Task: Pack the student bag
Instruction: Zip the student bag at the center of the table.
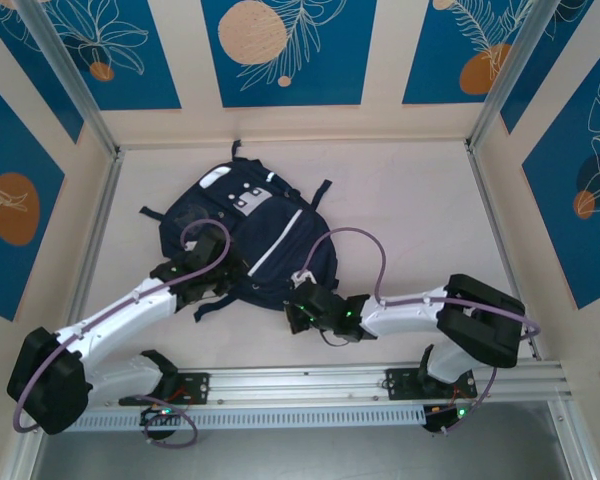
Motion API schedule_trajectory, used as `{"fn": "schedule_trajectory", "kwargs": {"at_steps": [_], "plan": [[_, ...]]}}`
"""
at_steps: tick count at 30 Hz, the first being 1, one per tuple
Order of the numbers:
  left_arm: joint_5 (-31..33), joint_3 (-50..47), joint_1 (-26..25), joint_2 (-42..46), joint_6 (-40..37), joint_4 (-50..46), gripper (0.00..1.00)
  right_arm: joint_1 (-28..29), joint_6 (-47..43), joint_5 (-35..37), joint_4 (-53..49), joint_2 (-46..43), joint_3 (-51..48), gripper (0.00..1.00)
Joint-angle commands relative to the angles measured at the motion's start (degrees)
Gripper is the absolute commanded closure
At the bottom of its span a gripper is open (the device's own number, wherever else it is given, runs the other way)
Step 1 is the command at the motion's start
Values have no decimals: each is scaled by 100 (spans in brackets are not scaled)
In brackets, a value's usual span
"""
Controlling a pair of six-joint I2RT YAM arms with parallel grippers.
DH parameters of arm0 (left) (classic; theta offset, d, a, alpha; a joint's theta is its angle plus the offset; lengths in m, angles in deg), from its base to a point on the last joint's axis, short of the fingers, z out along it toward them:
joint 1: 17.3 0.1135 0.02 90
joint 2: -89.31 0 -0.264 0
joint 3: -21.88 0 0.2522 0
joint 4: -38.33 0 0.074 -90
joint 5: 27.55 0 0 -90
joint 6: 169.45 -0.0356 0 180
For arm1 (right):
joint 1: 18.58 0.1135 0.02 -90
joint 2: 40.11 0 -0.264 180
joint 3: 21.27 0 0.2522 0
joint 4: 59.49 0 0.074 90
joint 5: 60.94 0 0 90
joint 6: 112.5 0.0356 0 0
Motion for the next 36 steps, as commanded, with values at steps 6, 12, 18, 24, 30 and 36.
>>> {"fn": "schedule_trajectory", "kwargs": {"at_steps": [6, 12, 18, 24, 30, 36], "plan": [[316, -46, 97, 158, -273, -242, 100, -471, -526, 21, -654, -581, -496, 100], [316, -37, 95, 219, -317, -288, 100, -853, -607, -174, -598, -804, -692, 100], [316, -11, 94, 305, -435, -406, 100, -1242, -521, -404, -460, -1061, -912, 100], [193, 247, 117, 220, -1194, -594, 98, -1229, -863, -744, -516, -1138, -844, 100], [689, 471, 192, 781, -1290, -2002, 43, -984, -1097, -1060, -517, -1006, -690, 100], [1075, -645, 634, 2157, -568, -2345, 53, -825, -1052, -1148, -356, -708, -584, 100]]}}
